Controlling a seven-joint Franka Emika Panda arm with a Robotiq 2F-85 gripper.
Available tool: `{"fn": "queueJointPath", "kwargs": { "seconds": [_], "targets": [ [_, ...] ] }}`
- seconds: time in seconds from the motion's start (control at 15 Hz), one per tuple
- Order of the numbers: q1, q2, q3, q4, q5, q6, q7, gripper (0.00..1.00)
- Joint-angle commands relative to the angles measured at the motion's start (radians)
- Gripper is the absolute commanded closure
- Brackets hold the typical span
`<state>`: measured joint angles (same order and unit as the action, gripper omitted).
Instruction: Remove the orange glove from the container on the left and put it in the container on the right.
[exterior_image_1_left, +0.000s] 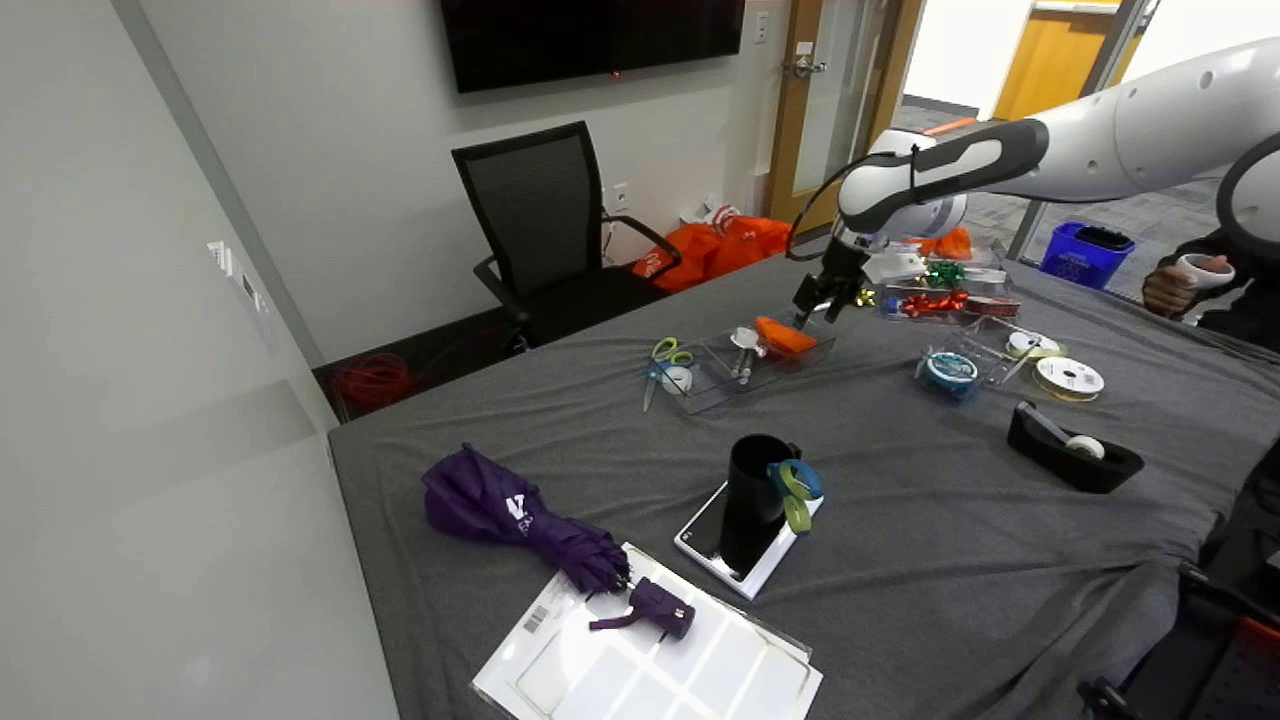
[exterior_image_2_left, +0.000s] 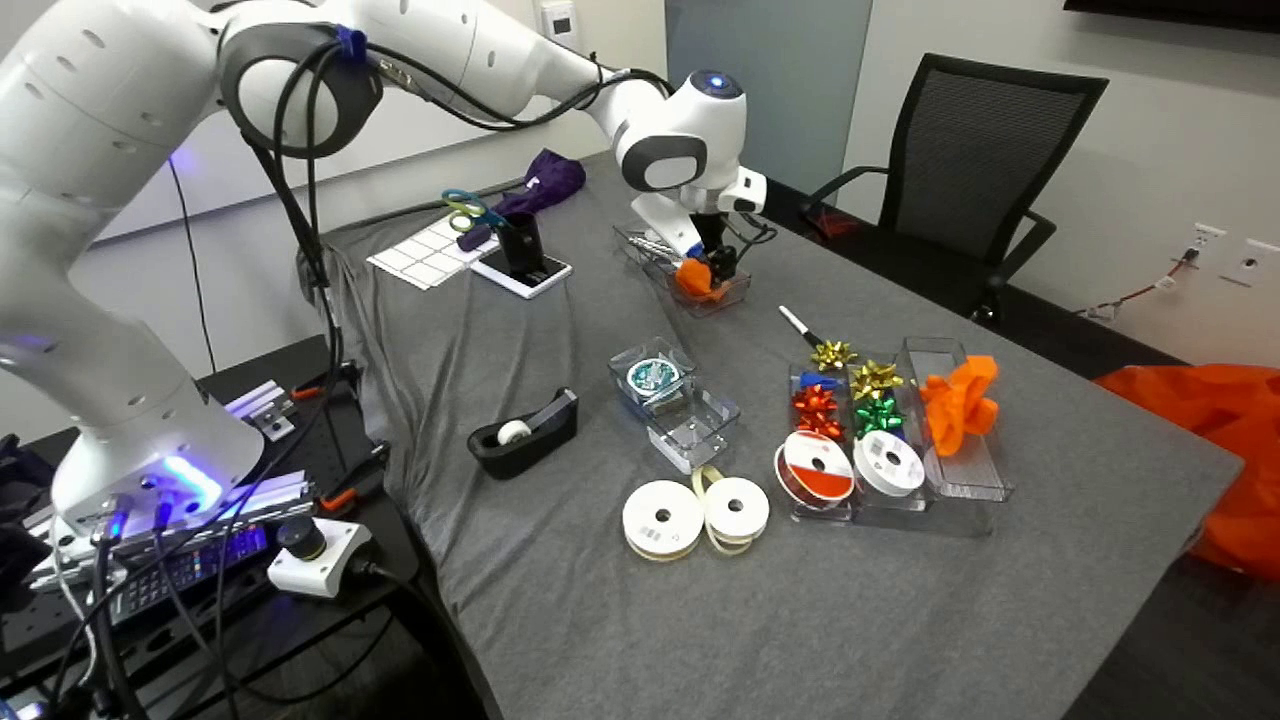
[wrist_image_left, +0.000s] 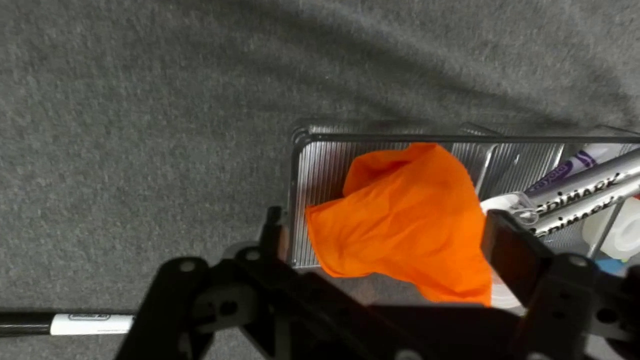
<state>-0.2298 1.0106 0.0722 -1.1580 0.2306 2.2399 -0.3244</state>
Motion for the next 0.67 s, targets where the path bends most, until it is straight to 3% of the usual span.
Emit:
{"fn": "queueJointPath", "kwargs": {
  "seconds": [0.0,0.07,0.2,0.6],
  "targets": [
    [-0.014,0.048,0.031,0.064,0.000,-0.030,-0.011,0.00],
    [-0.012,0.056,0.032,0.071,-0.003,-0.030,-0.010,0.00],
    [-0.011,0.071,0.036,0.083,-0.004,-0.030,-0.010,0.26],
    [-0.014,0.092,0.039,0.111,-0.004,-0.030,-0.008,0.69]
  ]
}}
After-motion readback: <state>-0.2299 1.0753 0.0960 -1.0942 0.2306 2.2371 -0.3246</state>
